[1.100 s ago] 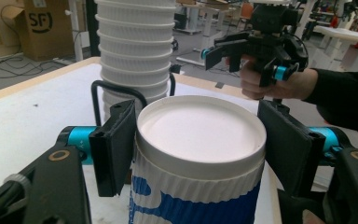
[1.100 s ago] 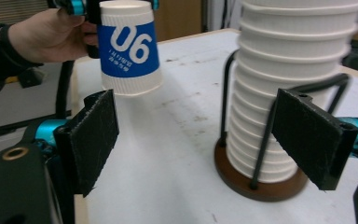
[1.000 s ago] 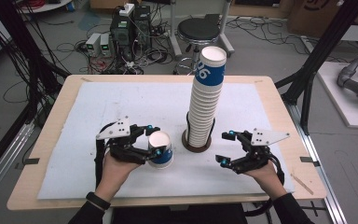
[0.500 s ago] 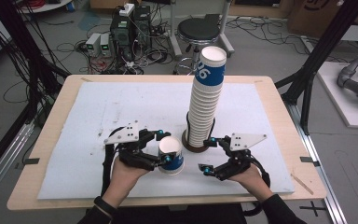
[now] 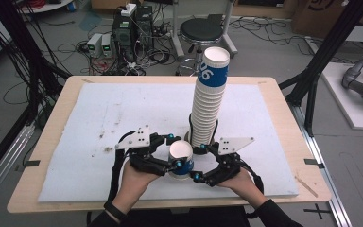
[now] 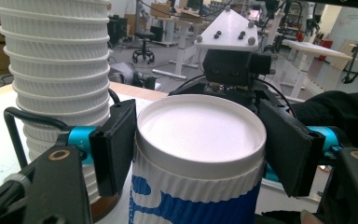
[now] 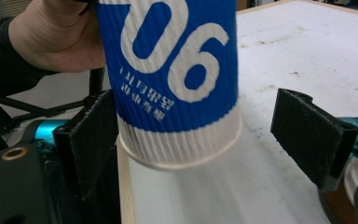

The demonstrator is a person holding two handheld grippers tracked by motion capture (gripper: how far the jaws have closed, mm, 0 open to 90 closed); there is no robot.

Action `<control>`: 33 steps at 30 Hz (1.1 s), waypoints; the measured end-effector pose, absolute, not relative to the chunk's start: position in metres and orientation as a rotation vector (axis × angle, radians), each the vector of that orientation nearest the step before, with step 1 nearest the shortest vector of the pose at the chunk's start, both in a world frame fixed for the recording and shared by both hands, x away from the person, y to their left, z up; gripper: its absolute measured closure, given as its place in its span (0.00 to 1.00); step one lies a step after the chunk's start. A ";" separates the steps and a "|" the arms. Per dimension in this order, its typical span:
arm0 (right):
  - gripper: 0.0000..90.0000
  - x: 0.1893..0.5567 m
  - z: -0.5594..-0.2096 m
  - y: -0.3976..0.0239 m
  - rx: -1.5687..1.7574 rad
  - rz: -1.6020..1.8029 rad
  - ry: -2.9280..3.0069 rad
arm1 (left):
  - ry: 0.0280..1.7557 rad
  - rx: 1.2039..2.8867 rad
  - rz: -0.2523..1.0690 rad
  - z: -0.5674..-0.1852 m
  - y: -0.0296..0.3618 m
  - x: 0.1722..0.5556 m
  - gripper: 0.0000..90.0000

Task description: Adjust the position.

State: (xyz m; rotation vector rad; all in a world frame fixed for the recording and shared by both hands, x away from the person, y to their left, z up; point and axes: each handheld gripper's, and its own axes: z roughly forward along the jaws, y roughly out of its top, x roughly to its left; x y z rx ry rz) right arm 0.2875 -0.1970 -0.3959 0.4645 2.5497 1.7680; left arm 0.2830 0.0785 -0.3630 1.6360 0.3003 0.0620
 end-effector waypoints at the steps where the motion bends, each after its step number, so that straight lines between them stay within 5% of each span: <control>1: 0.17 0.287 -0.396 -0.195 0.460 1.776 2.552 | 0.301 1.637 0.065 -0.363 0.078 0.283 0.34; 28: 0.24 0.284 -0.399 -0.183 0.401 1.691 2.600 | 0.297 1.635 0.044 -0.364 0.067 0.282 0.33; 33: 0.26 0.287 -0.395 -0.187 0.375 1.651 2.626 | 0.285 1.697 -0.011 -0.357 0.071 0.286 0.26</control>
